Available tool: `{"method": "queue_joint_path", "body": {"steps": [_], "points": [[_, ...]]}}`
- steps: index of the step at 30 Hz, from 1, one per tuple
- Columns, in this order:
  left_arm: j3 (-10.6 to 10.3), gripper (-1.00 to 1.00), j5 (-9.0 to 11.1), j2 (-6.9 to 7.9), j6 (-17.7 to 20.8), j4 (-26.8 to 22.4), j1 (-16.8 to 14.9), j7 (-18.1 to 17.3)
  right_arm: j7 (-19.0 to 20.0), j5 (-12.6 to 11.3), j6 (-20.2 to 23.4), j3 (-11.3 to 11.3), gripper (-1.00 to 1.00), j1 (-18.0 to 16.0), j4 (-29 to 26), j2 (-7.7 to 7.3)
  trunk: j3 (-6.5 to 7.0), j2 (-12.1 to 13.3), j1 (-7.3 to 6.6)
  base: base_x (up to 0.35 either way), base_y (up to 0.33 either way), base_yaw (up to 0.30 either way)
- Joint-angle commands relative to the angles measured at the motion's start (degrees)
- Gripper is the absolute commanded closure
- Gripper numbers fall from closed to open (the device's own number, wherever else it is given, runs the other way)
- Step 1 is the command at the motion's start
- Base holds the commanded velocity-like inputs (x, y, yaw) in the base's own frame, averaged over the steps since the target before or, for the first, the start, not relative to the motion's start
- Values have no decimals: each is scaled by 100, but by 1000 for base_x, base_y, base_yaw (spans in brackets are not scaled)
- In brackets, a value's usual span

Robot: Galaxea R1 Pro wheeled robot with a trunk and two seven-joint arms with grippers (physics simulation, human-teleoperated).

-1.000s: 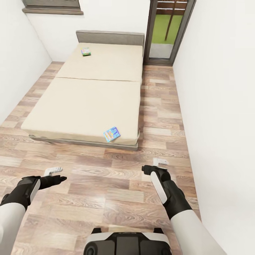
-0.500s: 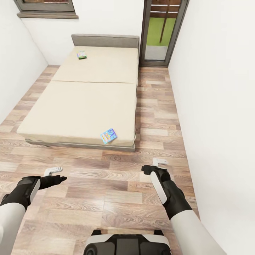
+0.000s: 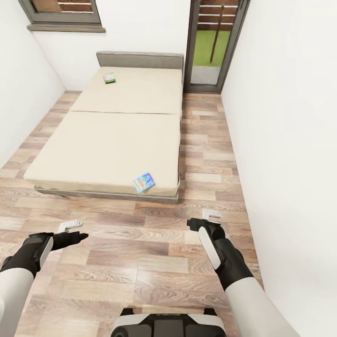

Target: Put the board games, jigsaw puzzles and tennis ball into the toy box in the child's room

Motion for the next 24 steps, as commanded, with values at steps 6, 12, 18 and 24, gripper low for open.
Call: {"method": "queue_joint_path", "body": {"steps": [6, 12, 18, 24], "points": [[35, -100, -61, -5, 25, -7, -1, -52, -56, -59, 11, 8, -100, -3, -6, 0, 50, -9, 4, 0, 0, 0], [41, -100, -59, -5, 25, -7, -1, -52, -56, -65, 11, 5, -100, -3, -1, 0, 107, -9, 4, 0, 0, 0], [39, -100, -60, -5, 25, -7, -3, -46, -56, -60, 9, -11, -100, -3, 31, 0, 164, -9, 4, 0, 0, 0], [36, -100, -61, -10, 25, -7, -4, -57, -56, -58, 11, -24, -100, -3, 167, 0, 221, -9, 4, 0, 0, 0]]}}
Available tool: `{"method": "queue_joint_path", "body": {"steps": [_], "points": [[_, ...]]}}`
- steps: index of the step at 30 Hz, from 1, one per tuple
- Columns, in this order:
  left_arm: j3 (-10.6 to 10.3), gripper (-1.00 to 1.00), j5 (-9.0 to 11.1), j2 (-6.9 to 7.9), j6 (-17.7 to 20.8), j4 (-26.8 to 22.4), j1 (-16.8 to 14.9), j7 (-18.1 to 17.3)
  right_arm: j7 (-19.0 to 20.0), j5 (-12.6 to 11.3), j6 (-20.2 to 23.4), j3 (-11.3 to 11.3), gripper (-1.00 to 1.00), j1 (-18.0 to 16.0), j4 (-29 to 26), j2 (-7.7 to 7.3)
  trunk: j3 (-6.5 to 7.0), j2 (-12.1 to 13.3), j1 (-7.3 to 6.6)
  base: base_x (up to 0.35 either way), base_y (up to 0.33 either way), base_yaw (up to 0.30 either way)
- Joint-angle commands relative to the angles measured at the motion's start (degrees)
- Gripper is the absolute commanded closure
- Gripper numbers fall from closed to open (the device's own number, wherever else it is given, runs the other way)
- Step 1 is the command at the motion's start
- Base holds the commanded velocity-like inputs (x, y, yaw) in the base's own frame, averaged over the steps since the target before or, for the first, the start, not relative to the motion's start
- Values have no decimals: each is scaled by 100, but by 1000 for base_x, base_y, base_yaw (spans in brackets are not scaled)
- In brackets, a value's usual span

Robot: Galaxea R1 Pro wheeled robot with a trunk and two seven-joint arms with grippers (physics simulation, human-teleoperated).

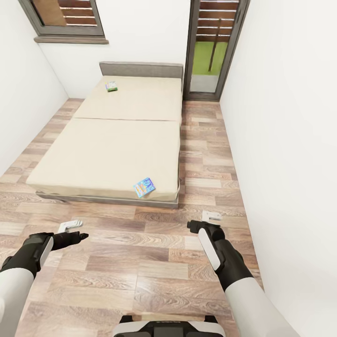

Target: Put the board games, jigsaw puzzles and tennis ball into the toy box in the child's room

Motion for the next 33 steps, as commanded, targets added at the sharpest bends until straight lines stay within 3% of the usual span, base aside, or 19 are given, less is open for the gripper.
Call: {"method": "queue_joint_path", "body": {"steps": [1, 9, 19, 28, 33], "points": [[35, -100, -61, -5, 25, -7, -4, -53, -55, -58, 12, 7, -100, -4, 13, 0, 2, -9, 4, 0, 0, 0], [41, -100, -56, -40, 40, -2, -4, -20, -55, -55, 27, 5, -100, -4, 111, 0, 78, -9, 4, 0, 0, 0], [41, -100, -81, -446, -12, 41, -4, 202, -47, -42, -202, -16, -100, -4, 717, 0, 173, -9, 4, 0, 0, 0], [64, -100, -75, -521, -36, 45, -12, 524, -45, -40, -520, -31, -100, -4, 1042, 0, 258, -9, 4, 0, 0, 0], [62, -100, -62, -535, -44, 45, -12, 594, -37, -41, -575, -178, -100, -4, 1090, 0, 306, -9, 4, 0, 0, 0]]}}
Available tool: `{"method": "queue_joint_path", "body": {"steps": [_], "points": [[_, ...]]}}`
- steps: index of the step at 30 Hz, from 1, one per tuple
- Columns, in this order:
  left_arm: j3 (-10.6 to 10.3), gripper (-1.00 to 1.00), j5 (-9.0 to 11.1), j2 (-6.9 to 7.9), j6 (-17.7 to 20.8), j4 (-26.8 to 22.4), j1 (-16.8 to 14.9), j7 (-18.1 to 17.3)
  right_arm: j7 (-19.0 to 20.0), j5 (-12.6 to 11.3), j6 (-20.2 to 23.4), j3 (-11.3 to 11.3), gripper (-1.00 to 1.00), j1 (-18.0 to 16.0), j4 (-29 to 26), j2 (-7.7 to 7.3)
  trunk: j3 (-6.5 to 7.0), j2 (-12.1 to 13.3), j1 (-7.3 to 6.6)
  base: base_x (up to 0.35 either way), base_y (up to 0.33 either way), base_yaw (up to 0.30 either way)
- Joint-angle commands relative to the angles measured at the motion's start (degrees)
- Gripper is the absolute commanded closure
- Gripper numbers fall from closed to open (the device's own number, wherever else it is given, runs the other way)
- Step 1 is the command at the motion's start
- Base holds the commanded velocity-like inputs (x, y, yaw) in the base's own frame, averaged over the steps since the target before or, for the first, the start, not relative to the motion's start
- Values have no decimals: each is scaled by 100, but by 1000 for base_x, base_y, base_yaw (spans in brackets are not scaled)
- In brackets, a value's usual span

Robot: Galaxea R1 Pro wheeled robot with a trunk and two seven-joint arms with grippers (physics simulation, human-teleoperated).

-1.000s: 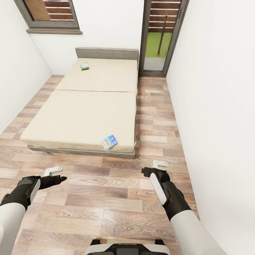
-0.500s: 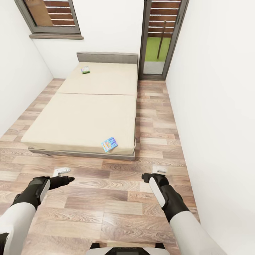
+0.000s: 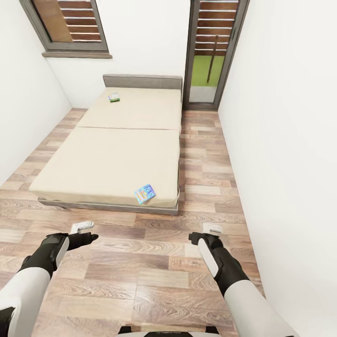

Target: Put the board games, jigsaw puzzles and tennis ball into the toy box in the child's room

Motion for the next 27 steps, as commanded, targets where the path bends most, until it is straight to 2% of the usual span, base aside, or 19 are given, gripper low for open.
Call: {"method": "queue_joint_path", "body": {"steps": [1, 10, 16, 27], "points": [[35, -100, -57, -10, 24, -8, -4, -46, -52, -48, 10, -14, -100, -3, -1, 0, 1, -9, 4, 0, 0, 0], [49, -100, -17, -83, -118, 20, 4, -27, -52, -42, 2, -99, -100, -3, 20, 0, 87, -9, 4, 0, 0, 0], [58, -100, -11, -81, -355, 156, 4, -26, -52, -42, 3, -105, -100, -3, 22, 0, 144, -9, 4, 0, 0, 0], [69, -100, -9, -66, -416, 219, 5, -42, -54, -12, -5, -102, -100, -3, 27, 0, 249, -9, 4, 0, 0, 0]]}}
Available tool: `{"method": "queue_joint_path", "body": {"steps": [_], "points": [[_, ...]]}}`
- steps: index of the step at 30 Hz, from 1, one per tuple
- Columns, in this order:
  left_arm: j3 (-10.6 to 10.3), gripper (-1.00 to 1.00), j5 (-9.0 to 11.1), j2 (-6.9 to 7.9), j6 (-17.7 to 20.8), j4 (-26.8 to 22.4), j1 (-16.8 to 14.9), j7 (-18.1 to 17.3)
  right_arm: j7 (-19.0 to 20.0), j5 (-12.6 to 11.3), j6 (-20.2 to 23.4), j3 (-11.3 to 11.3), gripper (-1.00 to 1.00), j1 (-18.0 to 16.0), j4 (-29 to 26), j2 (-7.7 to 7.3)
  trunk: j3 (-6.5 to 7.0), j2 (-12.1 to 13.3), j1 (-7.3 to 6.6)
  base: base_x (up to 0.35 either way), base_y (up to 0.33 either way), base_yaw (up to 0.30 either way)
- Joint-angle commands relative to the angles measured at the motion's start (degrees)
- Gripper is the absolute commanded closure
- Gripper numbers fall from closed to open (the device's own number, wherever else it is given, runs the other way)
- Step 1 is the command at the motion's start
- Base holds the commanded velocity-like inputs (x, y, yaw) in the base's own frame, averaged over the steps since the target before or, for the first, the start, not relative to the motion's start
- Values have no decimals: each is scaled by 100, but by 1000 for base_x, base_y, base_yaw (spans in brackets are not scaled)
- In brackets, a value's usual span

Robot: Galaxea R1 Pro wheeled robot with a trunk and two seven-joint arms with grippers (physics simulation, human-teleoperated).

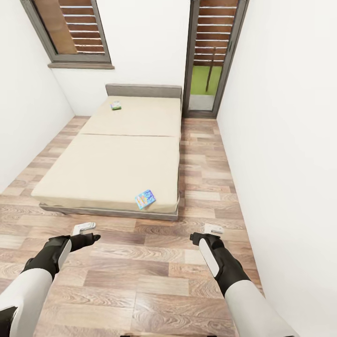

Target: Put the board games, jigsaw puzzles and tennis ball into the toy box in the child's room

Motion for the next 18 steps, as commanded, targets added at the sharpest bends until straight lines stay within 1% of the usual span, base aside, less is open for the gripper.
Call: {"method": "queue_joint_path", "body": {"steps": [1, 18], "points": [[41, -100, -60, -5, 29, -9, -4, -54, -54, -52, 14, 12, -100, -3, -9, 0, 1, -9, 4, 0, 0, 0], [48, -100, -57, 19, 30, -8, -4, -74, -58, -21, -18, 21, -100, -3, 1, 0, 162, -9, 4, 0, 0, 0]]}}
